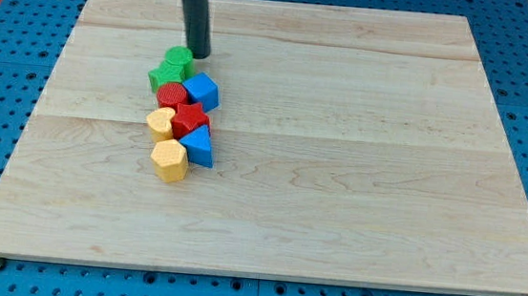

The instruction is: Slide the green blocks tot he right of the red circle

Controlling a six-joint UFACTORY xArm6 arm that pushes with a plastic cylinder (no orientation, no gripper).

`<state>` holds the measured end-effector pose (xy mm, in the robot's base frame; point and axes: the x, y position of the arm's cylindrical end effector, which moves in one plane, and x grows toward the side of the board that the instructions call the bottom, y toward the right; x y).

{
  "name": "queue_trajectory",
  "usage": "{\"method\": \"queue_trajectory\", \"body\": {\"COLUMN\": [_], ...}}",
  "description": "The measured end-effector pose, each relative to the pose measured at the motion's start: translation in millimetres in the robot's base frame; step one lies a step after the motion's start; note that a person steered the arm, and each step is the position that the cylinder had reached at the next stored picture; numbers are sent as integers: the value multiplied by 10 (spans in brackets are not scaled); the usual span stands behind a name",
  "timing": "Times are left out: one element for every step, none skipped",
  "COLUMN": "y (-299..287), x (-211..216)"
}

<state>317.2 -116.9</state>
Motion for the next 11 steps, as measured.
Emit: {"method": "queue_trajectory", "body": {"y": [-423, -813, -864, -930, -1106, -1217, -1242, -1256, -1247, -1144, -1135], "x": [50, 203, 367, 497, 681, 849, 1023, 1138, 1046, 882, 873]}}
